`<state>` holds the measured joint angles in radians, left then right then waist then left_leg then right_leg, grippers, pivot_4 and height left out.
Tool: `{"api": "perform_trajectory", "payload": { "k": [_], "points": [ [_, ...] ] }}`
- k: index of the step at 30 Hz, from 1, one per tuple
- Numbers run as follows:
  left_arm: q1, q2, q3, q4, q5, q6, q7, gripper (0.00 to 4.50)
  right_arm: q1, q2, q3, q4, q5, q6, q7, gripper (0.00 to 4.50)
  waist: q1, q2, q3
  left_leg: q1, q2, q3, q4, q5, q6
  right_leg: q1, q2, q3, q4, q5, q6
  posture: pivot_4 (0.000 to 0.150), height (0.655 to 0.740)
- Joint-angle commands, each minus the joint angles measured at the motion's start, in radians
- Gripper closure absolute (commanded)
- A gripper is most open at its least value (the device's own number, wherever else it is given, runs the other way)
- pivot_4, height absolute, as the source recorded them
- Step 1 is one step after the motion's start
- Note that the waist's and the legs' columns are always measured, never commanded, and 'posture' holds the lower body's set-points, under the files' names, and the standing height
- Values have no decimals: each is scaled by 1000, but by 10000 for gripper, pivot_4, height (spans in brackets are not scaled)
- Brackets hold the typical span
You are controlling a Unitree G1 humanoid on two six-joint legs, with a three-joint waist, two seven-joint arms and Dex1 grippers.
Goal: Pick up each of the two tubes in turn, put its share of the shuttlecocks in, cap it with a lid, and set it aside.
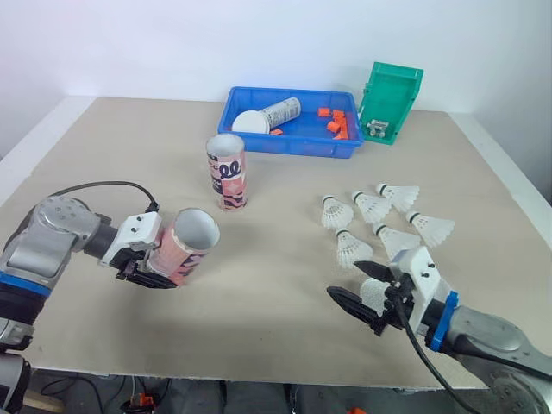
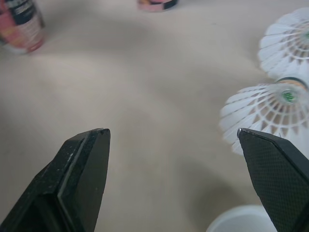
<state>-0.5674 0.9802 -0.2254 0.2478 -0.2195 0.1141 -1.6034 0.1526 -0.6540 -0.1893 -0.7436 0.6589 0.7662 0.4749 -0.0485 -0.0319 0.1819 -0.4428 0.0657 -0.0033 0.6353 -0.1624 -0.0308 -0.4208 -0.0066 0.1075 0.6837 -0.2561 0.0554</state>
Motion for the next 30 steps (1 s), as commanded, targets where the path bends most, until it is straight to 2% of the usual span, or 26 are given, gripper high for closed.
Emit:
{"api": "perform_trajectory", "payload": {
  "k": [1, 11, 13, 15, 19, 21, 22, 30],
  "points": [
    [7, 29, -33, 12, 15, -10, -11, 17098, -27, 15, 27, -13, -32, 0, -43, 0, 0, 0, 0, 0, 0, 0, 0, 0, 0, 0, 0, 0, 0, 0, 0, 1500, 7038],
    [6, 11, -35, -7, 11, -5, -11, 17098, -157, 92, 165, 106, -185, 11, -158, 0, 1, 0, 0, 0, 0, 0, 0, 0, 0, 0, 1, 0, 0, 0, 0, 1500, 7038],
    [9, 9, -33, -13, 8, -2, -11, 17308, -177, 104, 176, 138, -217, 7, -177, 4758, 1, 0, 0, 0, 0, 0, 0, 0, 0, 0, 0, 0, 0, -1, 0, 1500, 7038],
    [14, 7, -28, -21, 4, 2, -11, 17308, -199, 119, 185, 173, -249, 7, -197, 11665, 2, 0, 0, -1, 0, 0, 0, 0, 1, 0, 0, 0, 0, -1, 0, 1500, 7038],
    [21, 6, -18, -44, -8, 20, -11, 17308, -216, 125, 190, 208, -306, 5, -215, 29962, 2, 0, 0, -1, 0, 0, -1, 0, 1, 0, 1, 0, 0, -1, 0, 1500, 7038],
    [27, 9, -14, -56, -13, 28, -11, 17308, -218, 128, 187, 209, -324, 3, -215, 40930, 2, 1, 0, -1, 0, 0, -1, 0, 1, 0, 1, 0, 0, -2, 1, 1500, 7038],
    [28, 9, -12, -59, -14, 30, -11, 17308, -221, 131, 183, 208, -326, 6, -214, 44681, 2, 0, 0, -1, 0, 0, -1, 0, 1, 0, 1, 0, 0, -2, 1, 1500, 7038],
    [21, 5, -20, -66, -20, 38, -11, 17308, -198, 120, 154, 166, -331, -2, -173, 44681, 2, 1, 0, -1, 0, 0, -1, 0, 1, 0, 1, 0, 0, -2, 1, 1500, 7038]
  ]
}}
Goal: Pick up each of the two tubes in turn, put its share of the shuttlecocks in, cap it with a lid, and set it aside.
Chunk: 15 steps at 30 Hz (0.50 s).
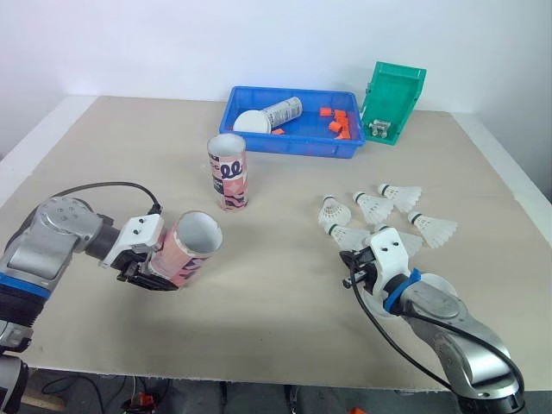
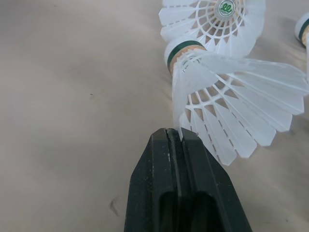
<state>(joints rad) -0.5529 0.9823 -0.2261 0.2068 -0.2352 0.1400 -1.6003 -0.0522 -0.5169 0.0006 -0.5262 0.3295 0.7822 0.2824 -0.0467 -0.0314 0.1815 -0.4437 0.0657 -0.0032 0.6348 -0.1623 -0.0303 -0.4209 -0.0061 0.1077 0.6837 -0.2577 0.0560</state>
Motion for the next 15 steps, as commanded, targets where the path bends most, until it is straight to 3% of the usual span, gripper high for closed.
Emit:
{"api": "perform_trajectory", "payload": {
  "k": [1, 6, 10, 15],
  "points": [
    [5, 2, -20, -25, -6, 12, -14, 17308, 13, -29, -41, -64, -3, -24, 33, 44681, 0, 0, 0, 0, 0, 0, 0, 0, 0, 0, 0, 0, 0, 0, 0, 1500, 7038],
    [-2, 3, -27, -15, -5, 6, -14, 17308, 6, -109, -102, -114, 7, -42, 103, 44681, 1, 0, 0, 0, 0, 0, 0, 0, 0, 0, 0, 0, 0, 0, 0, 1500, 7038],
    [-5, 4, -34, -9, -7, 3, -14, 17308, -98, -175, -113, -141, 30, -74, 187, 44681, 0, 0, 0, 0, 0, 0, 0, 0, 0, 0, 0, 0, 0, 1, 0, 1500, 7038],
    [-17, 8, -46, 0, -11, 5, -14, 17308, -239, -244, -84, -206, 184, -139, 436, 44681, 0, 1, 0, 0, 0, 0, 0, 0, 0, 0, 0, 0, 0, 0, 0, 1500, 7038]
  ]
}}
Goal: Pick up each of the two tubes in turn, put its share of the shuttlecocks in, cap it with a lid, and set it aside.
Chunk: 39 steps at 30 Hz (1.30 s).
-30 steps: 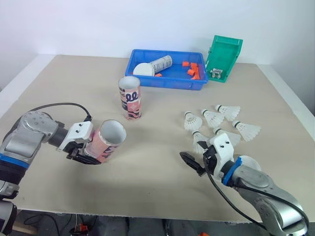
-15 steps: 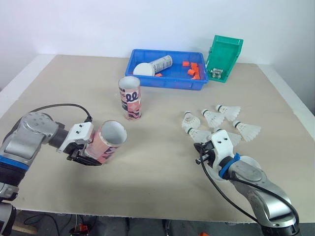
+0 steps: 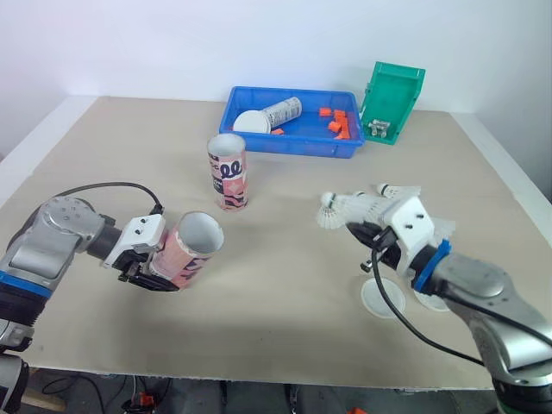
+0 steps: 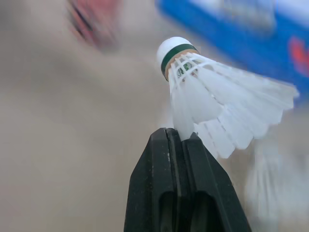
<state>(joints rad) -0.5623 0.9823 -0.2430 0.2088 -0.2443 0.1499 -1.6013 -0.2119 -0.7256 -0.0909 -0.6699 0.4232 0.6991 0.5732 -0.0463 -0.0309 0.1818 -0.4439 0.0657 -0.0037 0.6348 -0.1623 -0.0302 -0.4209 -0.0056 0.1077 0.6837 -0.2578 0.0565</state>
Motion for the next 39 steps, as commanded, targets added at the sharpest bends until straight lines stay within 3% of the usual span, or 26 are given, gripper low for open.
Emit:
{"api": "perform_trajectory", "payload": {
  "k": [1, 6, 10, 15, 21, 25, 28, 34, 39],
  "points": [
    [-12, 9, -35, 0, -2, -7, -13, 17308, -138, -52, 48, -59, 105, -73, 210, 44681, 0, 0, 0, 0, 0, 0, 0, 0, 0, 0, 0, 0, 0, -1, 0, 1500, 7038],
    [-41, 9, -54, 12, -8, -2, -13, 17308, -403, -79, 307, 84, -82, -274, 416, 44681, -1, 1, 1, 0, 0, 0, 0, 0, 0, -1, 0, 0, 0, 0, 0, 1500, 7038],
    [-59, 5, -62, 19, -6, 0, -13, 17308, -610, 22, 461, 301, -232, -459, 499, 44681, 0, 1, 1, 0, 0, 2, 1, 0, 0, -2, -1, 0, 0, 0, -1, 1500, 7038],
    [-58, -2, -53, 5, -8, 14, -13, 17308, -744, 132, 539, 481, -315, -609, 575, 44681, 4, 1, 1, -1, 1, 1, 0, 0, 0, -3, 0, -1, 1, 0, -1, 1500, 7038],
    [-39, 5, -33, -8, -5, 23, -13, 17308, -805, 208, 538, 530, -292, -625, 658, 44681, 4, 1, 1, -2, 1, 1, 0, 0, 0, -3, -1, -2, 1, 1, 2, 1500, 7038],
    [-35, 1, -25, -14, -1, 29, -13, 17308, -829, 223, 443, 474, -111, -473, 710, 30714, 3, 2, 1, -2, 1, 0, 0, 0, 0, -3, 0, -3, 4, 1, 1, 1500, 7038],
    [-33, -2, -21, -16, 2, 30, -13, 17308, -802, 193, 399, 434, -56, -390, 711, 16196, 4, 1, 1, -2, 1, -1, 1, 0, 0, -3, 0, -4, 5, 0, -1, 1500, 7038],
    [-13, -4, -3, -33, 1, 38, -13, 17308, -593, 125, 237, 324, -13, -235, 534, 16196, 7, 1, 1, -2, 1, -2, 1, 0, 0, -3, -1, -5, 6, -2, -1, 1500, 7038],
    [37, 5, 25, -61, -5, 48, -6, 17308, -264, 152, 124, 163, -90, -44, 196, 16196, 9, 1, 0, -2, 0, -2, -1, 0, 0, -4, 0, -5, 7, -2, 0, 1500, 7038]
  ]
}}
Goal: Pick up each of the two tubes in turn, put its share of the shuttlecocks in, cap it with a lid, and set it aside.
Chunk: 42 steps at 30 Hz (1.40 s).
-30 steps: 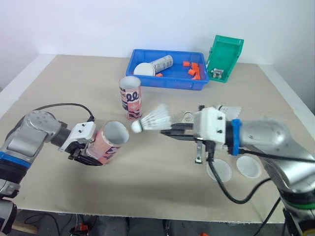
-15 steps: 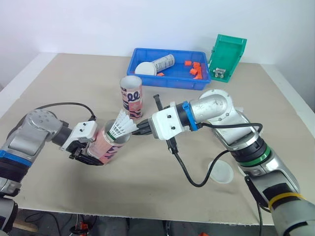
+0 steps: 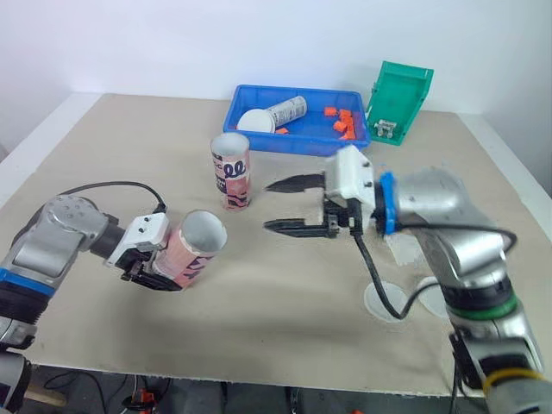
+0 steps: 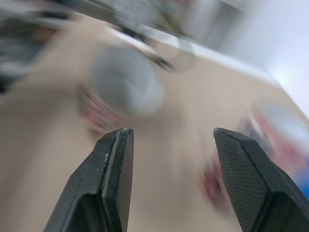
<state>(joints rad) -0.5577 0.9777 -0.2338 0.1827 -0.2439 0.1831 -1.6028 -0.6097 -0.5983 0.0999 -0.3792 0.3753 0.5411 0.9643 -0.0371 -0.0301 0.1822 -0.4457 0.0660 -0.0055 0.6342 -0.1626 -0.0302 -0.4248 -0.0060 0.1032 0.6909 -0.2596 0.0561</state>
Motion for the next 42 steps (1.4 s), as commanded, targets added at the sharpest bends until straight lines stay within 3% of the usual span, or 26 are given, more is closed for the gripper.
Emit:
{"api": "perform_trajectory", "payload": {
  "k": [1, 6, 14, 31, 38, 42],
  "points": [
    [40, 9, 21, -40, -8, 19, -4, 17308, 180, 34, -72, -158, -52, 152, -247, 16196, 0, 0, 0, 0, 0, 0, 0, 0, 0, 0, 0, 0, 0, -1, 0, 1500, 7038],
    [73, -6, 36, -69, -9, 38, 4, 17308, 329, 102, -55, -240, -164, 314, -500, 16196, -6, 0, 0, 1, -2, 0, 0, 0, -1, -2, 0, 3, 8, -4, 1, 1500, 7038],
    [58, -27, 35, -63, 2, 40, 0, 17308, 292, 227, 41, -147, -288, 419, -716, 16196, -9, -1, 0, 4, -2, 1, 3, 1, 0, 0, 0, 4, 7, -3, -4, 1500, 7038],
    [87, -20, 57, -102, -3, 62, 10, 17308, 116, 359, 67, 180, -436, 303, -885, 16196, -9, -1, 0, 2, -2, 1, 2, 1, 0, -1, 1, 4, 7, -4, -3, 1500, 7038],
    [95, -18, 62, -112, -6, 66, 14, 17308, 110, 382, 41, 220, -472, 282, -928, 16196, -9, -1, 0, 2, -2, 1, 2, 1, 0, -1, 1, 5, 7, -4, -3, 1500, 7038],
    [97, -18, 64, -116, -6, 68, 16, 17308, 116, 383, 24, 198, -470, 278, -923, 33148, -10, -1, 0, 2, -2, 1, 2, 1, 0, -1, 1, 5, 7, -4, -3, 1500, 7038]
  ]
}}
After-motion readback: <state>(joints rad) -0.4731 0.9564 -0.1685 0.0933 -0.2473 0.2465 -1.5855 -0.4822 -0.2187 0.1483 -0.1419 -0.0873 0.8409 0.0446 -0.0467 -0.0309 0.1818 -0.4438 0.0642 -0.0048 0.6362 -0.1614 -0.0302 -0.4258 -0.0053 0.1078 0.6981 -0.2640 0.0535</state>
